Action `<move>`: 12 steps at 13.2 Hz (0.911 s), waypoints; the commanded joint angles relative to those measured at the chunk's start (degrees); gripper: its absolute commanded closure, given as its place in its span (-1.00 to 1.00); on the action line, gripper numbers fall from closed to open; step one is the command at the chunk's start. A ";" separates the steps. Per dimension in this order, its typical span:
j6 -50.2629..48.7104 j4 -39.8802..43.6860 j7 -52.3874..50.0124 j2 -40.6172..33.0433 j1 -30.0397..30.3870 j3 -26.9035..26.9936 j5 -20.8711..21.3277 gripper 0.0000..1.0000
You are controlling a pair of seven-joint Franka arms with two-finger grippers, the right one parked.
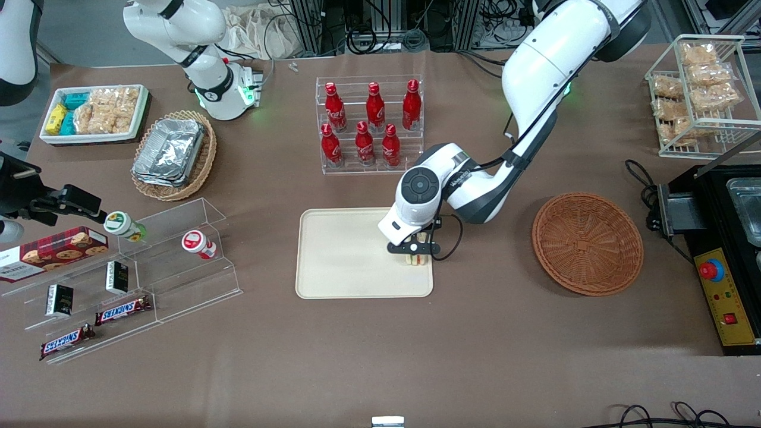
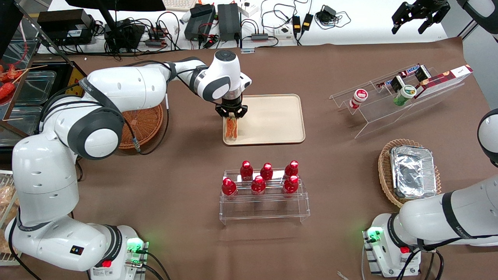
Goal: Place sandwich from basket to tray
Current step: 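Carry the held sandwich with the left gripper over the cream tray, then lower the sandwich onto the tray and open the left gripper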
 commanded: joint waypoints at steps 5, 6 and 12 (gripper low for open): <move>-15.29 0.90 3.00 -11.05 6.90 -0.02 0.19 -0.98; -19.07 0.90 7.29 -13.77 9.18 -0.11 -1.21 -0.98; -30.09 -1.03 28.99 -27.57 24.11 0.33 -5.26 -0.98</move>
